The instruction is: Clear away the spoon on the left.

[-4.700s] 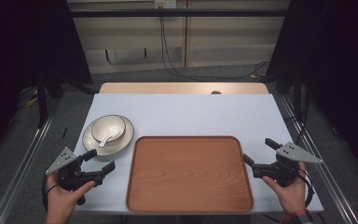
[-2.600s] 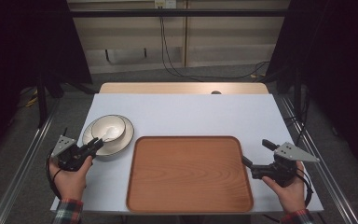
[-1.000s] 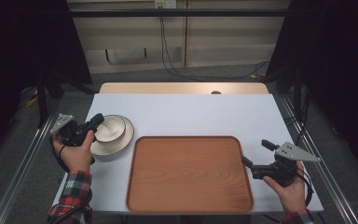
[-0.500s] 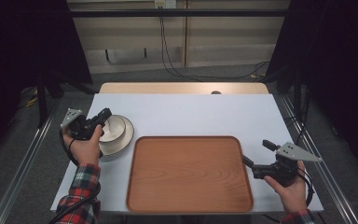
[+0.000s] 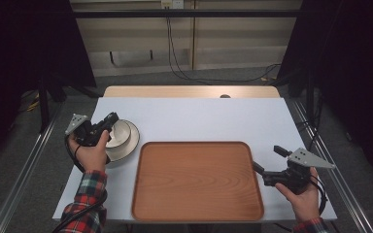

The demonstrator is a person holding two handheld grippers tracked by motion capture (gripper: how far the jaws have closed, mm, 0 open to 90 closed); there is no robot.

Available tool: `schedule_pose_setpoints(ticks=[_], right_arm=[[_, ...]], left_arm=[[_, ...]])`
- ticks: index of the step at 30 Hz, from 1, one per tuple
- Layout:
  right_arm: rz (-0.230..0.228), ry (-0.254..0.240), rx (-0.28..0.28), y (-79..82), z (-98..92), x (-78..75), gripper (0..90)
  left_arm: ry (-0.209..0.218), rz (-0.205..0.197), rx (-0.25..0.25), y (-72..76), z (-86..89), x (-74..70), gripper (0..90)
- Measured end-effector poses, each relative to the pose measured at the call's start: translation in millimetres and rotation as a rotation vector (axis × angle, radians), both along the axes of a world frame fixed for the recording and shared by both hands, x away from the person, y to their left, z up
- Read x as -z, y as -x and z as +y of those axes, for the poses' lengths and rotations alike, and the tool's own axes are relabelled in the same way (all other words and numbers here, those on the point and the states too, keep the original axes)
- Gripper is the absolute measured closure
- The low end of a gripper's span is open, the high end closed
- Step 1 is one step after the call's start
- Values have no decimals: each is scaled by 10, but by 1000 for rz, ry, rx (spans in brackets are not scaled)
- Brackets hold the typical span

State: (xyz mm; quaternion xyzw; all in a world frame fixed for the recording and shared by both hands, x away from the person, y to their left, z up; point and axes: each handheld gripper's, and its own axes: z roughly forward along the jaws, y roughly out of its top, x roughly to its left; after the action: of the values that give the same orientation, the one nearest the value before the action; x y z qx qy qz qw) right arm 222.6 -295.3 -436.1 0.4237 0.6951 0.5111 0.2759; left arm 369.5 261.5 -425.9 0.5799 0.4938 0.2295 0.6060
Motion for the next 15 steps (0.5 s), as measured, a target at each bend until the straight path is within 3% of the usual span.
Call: schedule_pose_setpoints(ticks=[4,15], right_arm=[[-2,6,-6,-3,7,3,19],[5,6,-12,-2,14,7,18]], left_arm=[[37,8,-5,20,31,-33,853],[36,-14,37,77,45,-242,853]])
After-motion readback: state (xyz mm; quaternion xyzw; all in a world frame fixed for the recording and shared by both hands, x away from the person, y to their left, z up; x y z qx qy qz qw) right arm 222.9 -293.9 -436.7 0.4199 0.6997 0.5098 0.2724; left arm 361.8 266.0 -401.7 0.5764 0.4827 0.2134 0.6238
